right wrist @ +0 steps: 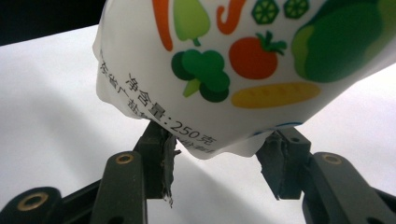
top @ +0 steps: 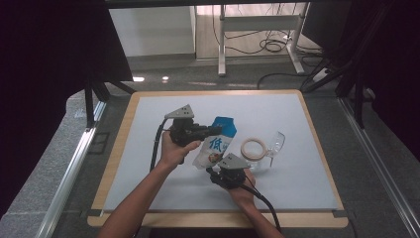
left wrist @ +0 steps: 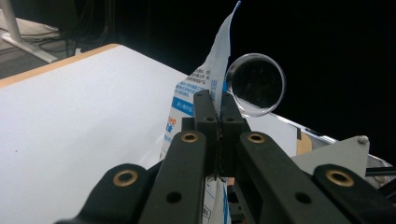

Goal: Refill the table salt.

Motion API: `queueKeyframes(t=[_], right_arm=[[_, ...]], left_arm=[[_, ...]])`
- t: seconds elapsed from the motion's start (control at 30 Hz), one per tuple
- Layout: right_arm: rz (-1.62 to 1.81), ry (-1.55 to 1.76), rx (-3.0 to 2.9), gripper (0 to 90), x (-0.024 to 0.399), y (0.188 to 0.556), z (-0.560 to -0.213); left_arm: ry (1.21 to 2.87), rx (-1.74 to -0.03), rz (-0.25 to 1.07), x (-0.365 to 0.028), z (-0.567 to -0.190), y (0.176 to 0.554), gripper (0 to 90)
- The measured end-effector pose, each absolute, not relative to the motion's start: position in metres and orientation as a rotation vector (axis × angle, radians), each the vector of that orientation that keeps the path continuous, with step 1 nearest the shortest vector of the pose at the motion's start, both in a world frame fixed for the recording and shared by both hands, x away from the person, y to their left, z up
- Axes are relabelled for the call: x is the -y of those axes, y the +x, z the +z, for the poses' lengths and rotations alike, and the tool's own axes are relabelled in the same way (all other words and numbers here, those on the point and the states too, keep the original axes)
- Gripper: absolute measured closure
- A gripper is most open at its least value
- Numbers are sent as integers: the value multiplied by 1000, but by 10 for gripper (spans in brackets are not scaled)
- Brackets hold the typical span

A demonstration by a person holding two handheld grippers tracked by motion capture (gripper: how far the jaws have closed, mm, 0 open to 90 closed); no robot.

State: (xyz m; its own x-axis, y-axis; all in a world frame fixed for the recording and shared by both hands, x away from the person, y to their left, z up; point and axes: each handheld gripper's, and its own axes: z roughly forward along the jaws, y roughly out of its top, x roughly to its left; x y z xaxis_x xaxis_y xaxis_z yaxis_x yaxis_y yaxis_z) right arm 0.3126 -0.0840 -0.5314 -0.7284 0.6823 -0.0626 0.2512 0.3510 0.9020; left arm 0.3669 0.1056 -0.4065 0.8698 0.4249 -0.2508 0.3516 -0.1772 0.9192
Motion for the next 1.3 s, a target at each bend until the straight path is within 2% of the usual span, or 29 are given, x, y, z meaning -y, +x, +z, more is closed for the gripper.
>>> queueKeyframes(t=[1.3], right_arm=[[1421, 852, -2184, 515, 96, 303, -530]], left_arm=[[1861, -589, 36, -72, -408, 382, 900]])
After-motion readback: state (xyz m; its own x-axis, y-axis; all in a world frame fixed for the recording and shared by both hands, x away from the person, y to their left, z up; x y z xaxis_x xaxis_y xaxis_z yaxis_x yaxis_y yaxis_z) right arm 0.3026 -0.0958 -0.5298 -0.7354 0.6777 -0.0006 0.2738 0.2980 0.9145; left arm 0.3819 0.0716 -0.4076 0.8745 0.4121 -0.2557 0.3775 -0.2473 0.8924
